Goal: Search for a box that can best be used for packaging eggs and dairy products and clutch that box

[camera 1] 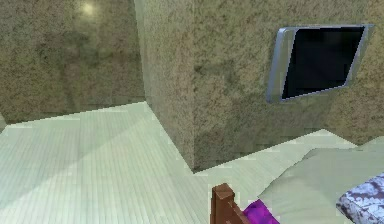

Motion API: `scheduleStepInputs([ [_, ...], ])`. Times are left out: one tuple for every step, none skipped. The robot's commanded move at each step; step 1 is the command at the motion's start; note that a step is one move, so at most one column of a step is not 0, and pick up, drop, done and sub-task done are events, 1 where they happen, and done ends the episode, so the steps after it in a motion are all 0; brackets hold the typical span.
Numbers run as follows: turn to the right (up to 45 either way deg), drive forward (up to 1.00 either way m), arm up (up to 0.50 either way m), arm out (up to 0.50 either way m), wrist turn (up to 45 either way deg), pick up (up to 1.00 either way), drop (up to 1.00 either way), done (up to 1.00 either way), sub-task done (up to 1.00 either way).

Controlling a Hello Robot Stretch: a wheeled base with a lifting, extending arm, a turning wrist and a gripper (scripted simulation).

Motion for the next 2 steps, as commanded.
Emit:
scheduleStepInputs([
  [0.0,0.00,0.00,0.00,0.0,1.00,0.00,0.00,0.00],
  [0.0,0.00,0.00,0.00,0.0,0.00,0.00,1.00,0.00],
])
